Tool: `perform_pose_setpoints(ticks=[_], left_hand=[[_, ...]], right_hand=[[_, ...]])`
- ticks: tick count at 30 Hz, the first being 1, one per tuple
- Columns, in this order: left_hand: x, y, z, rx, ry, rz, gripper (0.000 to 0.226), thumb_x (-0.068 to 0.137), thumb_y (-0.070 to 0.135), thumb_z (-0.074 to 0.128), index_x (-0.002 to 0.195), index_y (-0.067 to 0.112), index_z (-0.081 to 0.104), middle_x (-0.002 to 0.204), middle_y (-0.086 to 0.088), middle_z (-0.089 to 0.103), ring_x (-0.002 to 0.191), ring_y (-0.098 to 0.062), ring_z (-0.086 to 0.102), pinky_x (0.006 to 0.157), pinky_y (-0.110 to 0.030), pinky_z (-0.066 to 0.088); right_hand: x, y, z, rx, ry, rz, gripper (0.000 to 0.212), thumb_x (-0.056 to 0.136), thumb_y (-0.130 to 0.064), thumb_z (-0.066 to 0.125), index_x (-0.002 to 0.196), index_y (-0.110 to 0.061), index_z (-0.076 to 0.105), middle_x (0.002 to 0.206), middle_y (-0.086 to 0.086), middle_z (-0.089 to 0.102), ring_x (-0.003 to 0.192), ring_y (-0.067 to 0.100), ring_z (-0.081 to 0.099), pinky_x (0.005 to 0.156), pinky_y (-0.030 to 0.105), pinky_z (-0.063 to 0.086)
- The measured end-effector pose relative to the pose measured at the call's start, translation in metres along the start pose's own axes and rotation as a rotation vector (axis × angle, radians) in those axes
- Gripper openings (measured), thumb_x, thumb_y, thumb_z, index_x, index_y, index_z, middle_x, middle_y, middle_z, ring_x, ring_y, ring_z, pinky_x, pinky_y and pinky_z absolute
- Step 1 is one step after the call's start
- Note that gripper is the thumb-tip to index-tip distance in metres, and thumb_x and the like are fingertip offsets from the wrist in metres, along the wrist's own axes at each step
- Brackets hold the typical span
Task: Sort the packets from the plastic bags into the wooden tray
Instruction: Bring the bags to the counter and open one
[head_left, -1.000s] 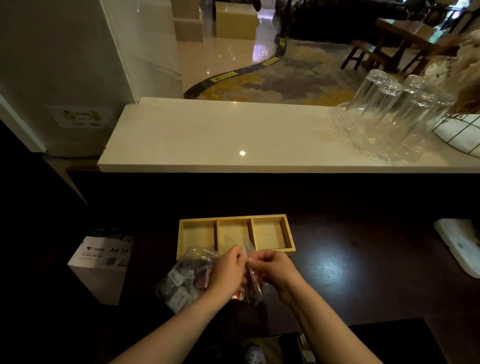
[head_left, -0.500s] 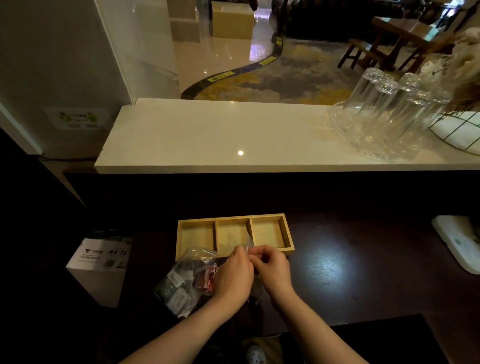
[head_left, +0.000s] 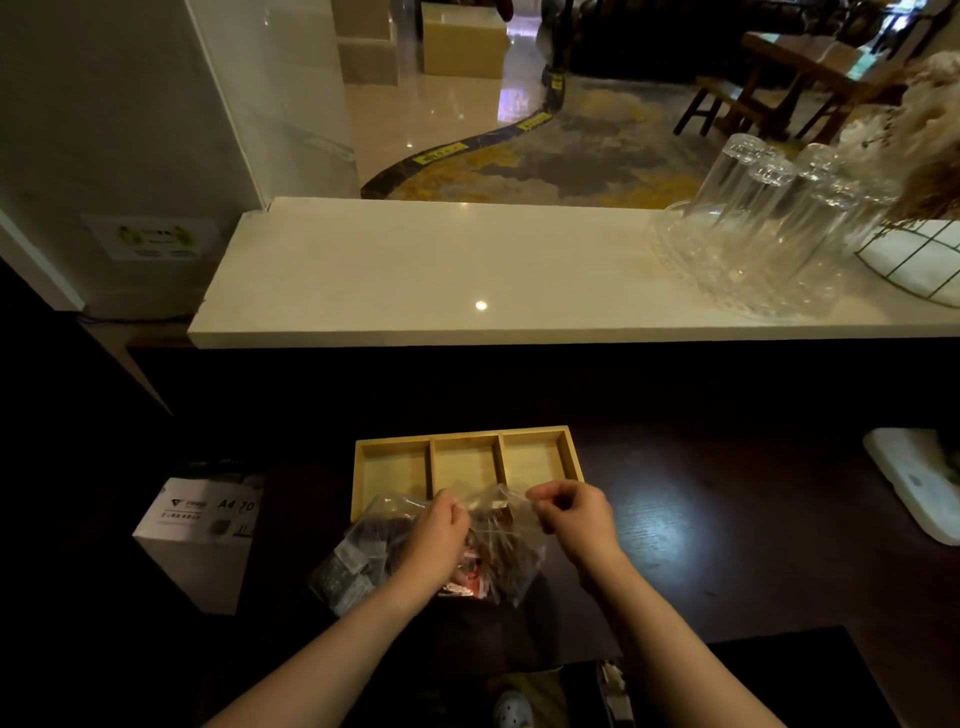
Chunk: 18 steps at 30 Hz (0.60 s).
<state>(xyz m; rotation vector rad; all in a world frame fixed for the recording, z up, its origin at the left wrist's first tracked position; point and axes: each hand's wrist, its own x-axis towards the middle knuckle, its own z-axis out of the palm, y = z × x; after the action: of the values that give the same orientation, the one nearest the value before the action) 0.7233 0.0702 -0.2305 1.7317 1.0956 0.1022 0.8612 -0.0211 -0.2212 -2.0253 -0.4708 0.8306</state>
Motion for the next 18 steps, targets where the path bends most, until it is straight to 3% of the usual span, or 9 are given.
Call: perform_pose_setpoints(ticks=[5, 8, 10, 13, 18], left_hand=[[0.006, 0.004, -0.002, 0.011, 0.085, -0.037, 0.018, 0.098, 0.025, 0.037, 0.083, 0.020, 0.045, 0.068, -0.004, 0.049, 0.049, -0.015, 0.050, 0.058, -0.038, 0.054], [0.004, 0.014, 0.008, 0.124, 0.117, -0.004, 0.016, 0.093, 0.031, 0.047, 0.084, 0.018, 0.044, 0.070, 0.004, 0.045, 0.058, -0.012, 0.044, 0.057, -0.030, 0.044], [0.000, 0.017, 0.012, 0.213, 0.133, 0.006, 0.017, 0.089, 0.031, 0.053, 0.091, 0.017, 0.043, 0.071, 0.007, 0.043, 0.058, -0.009, 0.042, 0.052, -0.023, 0.036], [-0.003, 0.013, 0.009, 0.235, 0.168, 0.013, 0.016, 0.088, 0.018, 0.055, 0.085, 0.019, 0.039, 0.071, 0.007, 0.042, 0.055, -0.008, 0.040, 0.049, -0.021, 0.034], [-0.004, 0.007, 0.004, 0.210, 0.199, 0.030, 0.019, 0.089, 0.017, 0.051, 0.074, 0.022, 0.041, 0.069, 0.001, 0.050, 0.056, -0.016, 0.048, 0.054, -0.032, 0.044]], right_hand=[[-0.006, -0.016, 0.007, -0.193, 0.063, -0.182, 0.025, 0.084, 0.000, 0.057, 0.078, -0.022, 0.067, 0.080, -0.004, 0.067, 0.063, 0.009, 0.065, 0.062, 0.025, 0.057], [-0.009, -0.017, 0.016, -0.335, 0.061, -0.309, 0.023, 0.083, -0.002, 0.058, 0.081, -0.021, 0.070, 0.087, -0.002, 0.066, 0.073, 0.004, 0.061, 0.062, 0.005, 0.045], [-0.012, -0.016, 0.017, -0.382, 0.080, -0.365, 0.020, 0.083, -0.002, 0.059, 0.087, -0.017, 0.072, 0.090, -0.003, 0.064, 0.077, 0.003, 0.057, 0.063, 0.001, 0.040], [-0.013, -0.016, 0.007, -0.421, 0.125, -0.391, 0.018, 0.084, -0.003, 0.059, 0.089, -0.017, 0.069, 0.088, -0.007, 0.060, 0.076, 0.002, 0.054, 0.063, 0.006, 0.040], [-0.012, -0.012, -0.025, -0.610, 0.236, -0.351, 0.016, 0.081, -0.004, 0.060, 0.087, -0.019, 0.060, 0.086, -0.009, 0.054, 0.075, 0.009, 0.057, 0.054, 0.016, 0.034]])
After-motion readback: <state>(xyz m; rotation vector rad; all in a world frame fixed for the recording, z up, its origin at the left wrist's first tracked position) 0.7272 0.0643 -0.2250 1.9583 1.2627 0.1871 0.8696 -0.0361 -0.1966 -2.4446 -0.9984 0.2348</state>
